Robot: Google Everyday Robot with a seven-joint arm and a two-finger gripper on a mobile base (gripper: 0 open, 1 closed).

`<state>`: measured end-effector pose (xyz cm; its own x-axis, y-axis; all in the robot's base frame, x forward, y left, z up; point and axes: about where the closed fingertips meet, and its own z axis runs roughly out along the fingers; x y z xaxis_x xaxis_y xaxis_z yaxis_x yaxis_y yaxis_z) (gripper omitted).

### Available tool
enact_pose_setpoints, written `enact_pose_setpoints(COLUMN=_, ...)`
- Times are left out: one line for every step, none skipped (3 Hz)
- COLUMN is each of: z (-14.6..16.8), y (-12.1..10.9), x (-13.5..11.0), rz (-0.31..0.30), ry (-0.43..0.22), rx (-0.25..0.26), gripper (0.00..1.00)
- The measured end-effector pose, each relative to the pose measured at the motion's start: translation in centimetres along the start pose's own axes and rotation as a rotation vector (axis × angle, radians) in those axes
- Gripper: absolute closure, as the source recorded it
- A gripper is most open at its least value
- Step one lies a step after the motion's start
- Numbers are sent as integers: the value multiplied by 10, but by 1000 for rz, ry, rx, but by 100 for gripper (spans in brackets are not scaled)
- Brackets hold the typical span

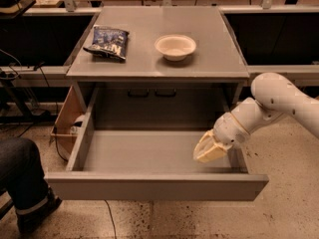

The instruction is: Open top drawer

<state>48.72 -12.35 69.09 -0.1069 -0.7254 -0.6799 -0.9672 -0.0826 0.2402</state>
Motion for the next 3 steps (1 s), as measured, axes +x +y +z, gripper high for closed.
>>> enact_pose_setpoints(z=-42, y=-35, x=3, rz=-65, ry=67, rx=186, gripper=100)
enact_pose_setpoints(z=-124, y=-66, x=6, rz=-170, ry=212, rx=409, gripper=100)
enact_pose_setpoints(z=-183, y=-75, x=2, rz=-219, ry=300, rx=534, gripper=100)
